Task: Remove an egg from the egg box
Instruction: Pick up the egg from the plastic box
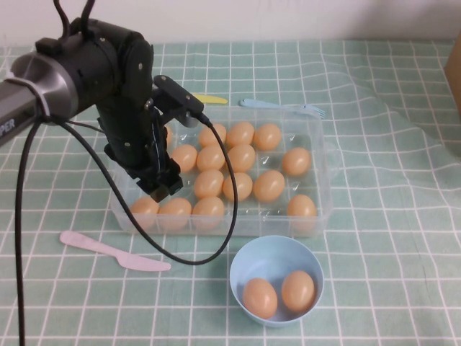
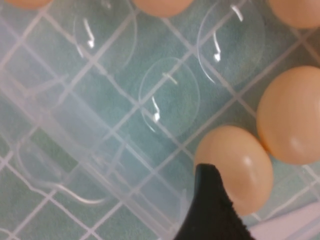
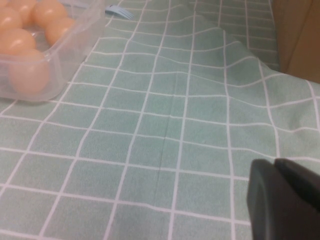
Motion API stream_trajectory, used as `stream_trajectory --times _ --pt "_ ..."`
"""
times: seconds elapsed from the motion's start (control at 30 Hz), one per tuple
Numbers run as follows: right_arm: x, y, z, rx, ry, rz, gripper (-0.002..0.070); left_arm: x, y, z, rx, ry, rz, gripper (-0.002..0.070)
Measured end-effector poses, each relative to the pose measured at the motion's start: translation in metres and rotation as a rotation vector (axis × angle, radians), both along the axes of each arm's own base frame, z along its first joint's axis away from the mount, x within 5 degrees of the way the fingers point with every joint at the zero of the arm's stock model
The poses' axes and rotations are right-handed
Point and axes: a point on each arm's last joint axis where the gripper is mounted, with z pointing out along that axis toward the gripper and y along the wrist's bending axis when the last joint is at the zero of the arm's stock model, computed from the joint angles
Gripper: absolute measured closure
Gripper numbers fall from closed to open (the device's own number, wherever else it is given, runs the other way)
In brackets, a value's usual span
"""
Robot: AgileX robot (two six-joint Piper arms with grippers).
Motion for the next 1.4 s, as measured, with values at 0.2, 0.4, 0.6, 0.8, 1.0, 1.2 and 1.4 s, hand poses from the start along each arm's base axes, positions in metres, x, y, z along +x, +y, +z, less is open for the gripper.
stream_trajectory --times 0.2,0.4,0.6,0.8,1.0,1.2,1.4 --pt "0.000 0.000 0.000 0.000 0.000 0.000 0.0694 0.004 -0.001 -0.004 0.024 -0.015 -0.067 0.0267" --pt "0.000 0.000 0.000 0.000 0.000 0.000 0.0694 0.008 0.003 -0.006 0.030 -0.018 -0.058 0.0267" --pt "0.000 0.000 0.000 0.000 0.000 0.000 0.0694 0.012 0.006 -0.015 0.040 0.000 -0.050 0.0267" --pt "0.000 0.000 0.000 0.000 0.000 0.000 0.0694 0.014 0.004 -0.026 0.046 0.025 -0.050 0.0267" --pt "0.000 0.000 0.000 0.000 0.000 0.000 0.0694 0.016 0.003 -0.034 0.054 0.042 -0.050 0.0267" --pt "0.000 0.000 0.000 0.000 0.000 0.000 0.0694 0.015 0.004 -0.034 0.059 0.053 -0.048 0.0267" --pt "0.000 0.000 0.000 0.000 0.000 0.000 0.0694 0.016 0.007 -0.034 0.060 0.061 -0.039 0.0267"
